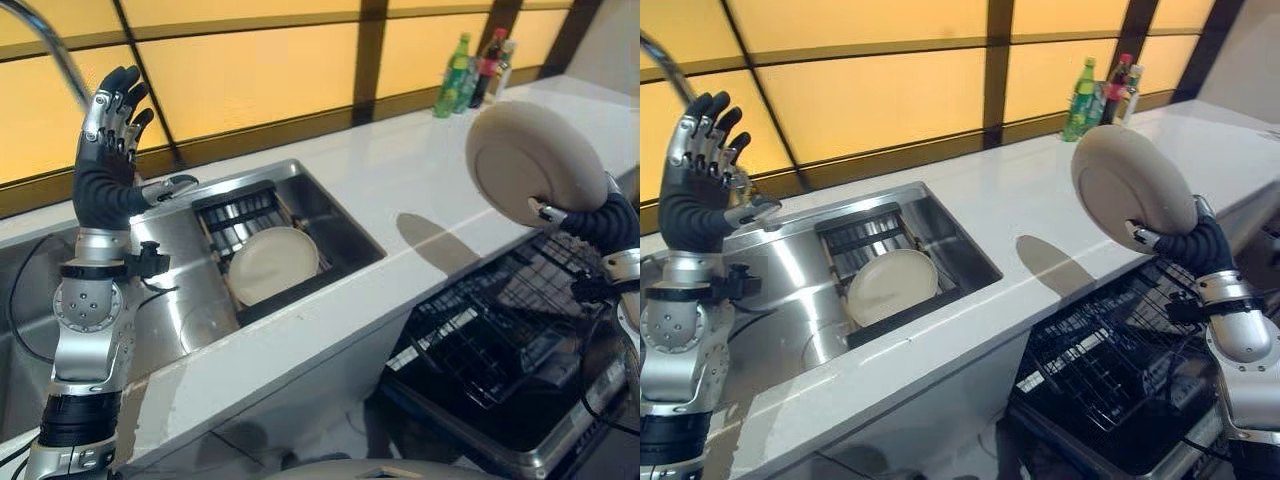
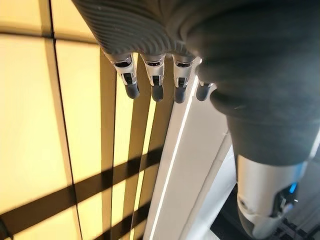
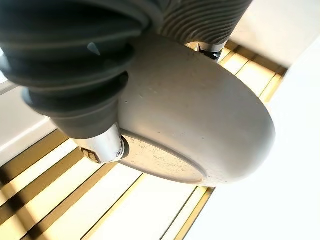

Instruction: Pick up plates and place into dishwasher.

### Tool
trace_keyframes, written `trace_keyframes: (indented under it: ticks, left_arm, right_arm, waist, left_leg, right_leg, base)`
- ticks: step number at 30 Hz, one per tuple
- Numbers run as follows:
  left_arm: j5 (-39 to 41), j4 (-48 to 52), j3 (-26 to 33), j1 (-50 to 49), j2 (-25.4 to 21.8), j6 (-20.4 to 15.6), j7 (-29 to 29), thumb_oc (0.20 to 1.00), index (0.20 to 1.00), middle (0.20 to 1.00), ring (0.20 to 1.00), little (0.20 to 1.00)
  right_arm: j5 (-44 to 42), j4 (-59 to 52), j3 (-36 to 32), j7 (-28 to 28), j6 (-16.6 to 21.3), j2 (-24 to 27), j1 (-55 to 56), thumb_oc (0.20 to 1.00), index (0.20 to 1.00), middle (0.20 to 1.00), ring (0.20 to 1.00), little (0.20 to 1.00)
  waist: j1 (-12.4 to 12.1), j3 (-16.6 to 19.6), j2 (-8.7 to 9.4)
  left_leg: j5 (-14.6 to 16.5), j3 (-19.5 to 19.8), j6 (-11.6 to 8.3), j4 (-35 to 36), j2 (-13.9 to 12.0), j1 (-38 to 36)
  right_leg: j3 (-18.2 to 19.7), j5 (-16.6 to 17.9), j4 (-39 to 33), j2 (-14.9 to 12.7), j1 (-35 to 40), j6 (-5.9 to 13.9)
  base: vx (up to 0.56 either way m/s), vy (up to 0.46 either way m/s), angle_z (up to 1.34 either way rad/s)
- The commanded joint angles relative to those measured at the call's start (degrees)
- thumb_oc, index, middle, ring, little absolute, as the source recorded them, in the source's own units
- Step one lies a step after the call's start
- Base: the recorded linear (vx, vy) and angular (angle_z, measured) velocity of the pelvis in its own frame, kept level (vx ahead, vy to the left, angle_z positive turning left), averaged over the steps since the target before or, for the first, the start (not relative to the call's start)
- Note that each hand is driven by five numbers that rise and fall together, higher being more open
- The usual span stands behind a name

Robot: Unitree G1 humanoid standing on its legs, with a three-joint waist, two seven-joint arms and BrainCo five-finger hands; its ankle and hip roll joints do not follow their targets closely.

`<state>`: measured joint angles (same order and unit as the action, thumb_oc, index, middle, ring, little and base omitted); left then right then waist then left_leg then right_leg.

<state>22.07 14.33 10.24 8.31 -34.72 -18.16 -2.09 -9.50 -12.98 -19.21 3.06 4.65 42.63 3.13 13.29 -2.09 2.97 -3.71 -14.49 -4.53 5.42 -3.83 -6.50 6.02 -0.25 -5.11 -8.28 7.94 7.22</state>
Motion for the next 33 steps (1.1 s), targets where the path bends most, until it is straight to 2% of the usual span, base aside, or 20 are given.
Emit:
trace_keyframes:
  ticks: [1, 8, 19, 25, 33]
  left_arm:
    - [0.18, -2.89, 0.02, 5.24, -1.60, -1.23, -0.61, 1.000, 1.000, 1.000, 1.000, 1.000]
    - [-1.05, -4.02, 0.38, 5.69, -1.50, -1.25, -0.74, 1.000, 1.000, 1.000, 1.000, 1.000]
    - [-2.48, -5.15, 2.60, 4.23, -2.29, -1.09, -0.57, 1.000, 1.000, 1.000, 1.000, 1.000]
    - [-2.52, -4.70, 2.35, 3.48, -2.56, -1.23, 0.40, 1.000, 1.000, 1.000, 1.000, 1.000]
    - [-3.09, -4.92, 1.59, 2.43, -2.70, -0.55, 1.48, 1.000, 1.000, 1.000, 1.000, 1.000]
  right_arm:
    - [-0.10, 0.46, -5.38, -2.73, 1.92, 1.80, -1.83, 0.200, 0.200, 0.200, 0.200, 0.200]
    - [-1.80, 3.25, -8.35, -2.85, 2.32, -0.54, 2.03, 0.200, 0.200, 0.200, 0.200, 0.200]
    - [-4.62, 6.81, -10.66, -0.60, 2.32, -5.87, 7.41, 0.200, 0.200, 0.200, 0.200, 0.200]
    - [-4.93, 11.96, -8.31, 2.40, -0.32, -7.26, 7.90, 0.200, 0.200, 0.200, 0.200, 0.200]
    - [-6.30, 18.35, -3.82, 6.18, -0.32, -8.46, 7.39, 0.200, 0.200, 0.200, 0.200, 0.200]
  waist:
    - [0.48, 0.91, 0.16]
    - [3.81, 0.11, -0.04]
    - [6.57, -1.14, -1.09]
    - [6.20, -1.87, -1.56]
    - [3.96, -2.90, -0.98]
  left_leg:
    - [6.89, -0.26, 2.34, -0.50, 0.14, -4.18]
    - [7.51, -3.34, 2.57, -0.54, 0.33, -5.08]
    - [7.60, -6.09, 2.76, -0.70, 0.41, -5.15]
    - [7.47, -5.83, 2.89, -0.86, 0.67, -4.69]
    - [6.85, -4.32, 2.65, -1.04, 0.44, -3.63]
  right_leg:
    - [0.12, 6.70, 0.79, -0.18, -6.51, 3.15]
    - [2.20, 8.35, 1.00, -0.57, -8.89, 4.33]
    - [3.60, 9.56, 1.96, -0.53, -11.93, 5.16]
    - [3.03, 9.34, 2.71, -0.56, -12.54, 5.09]
    - [1.17, 9.12, 2.49, -0.74, -12.04, 4.74]
  base:
    - [-0.01, 0.001, -0.28]
    - [-0.02, -0.012, -0.24]
    - [-0.02, -0.052, -0.19]
    - [0.02, -0.050, -0.03]
    - [0.06, -0.109, 0.02]
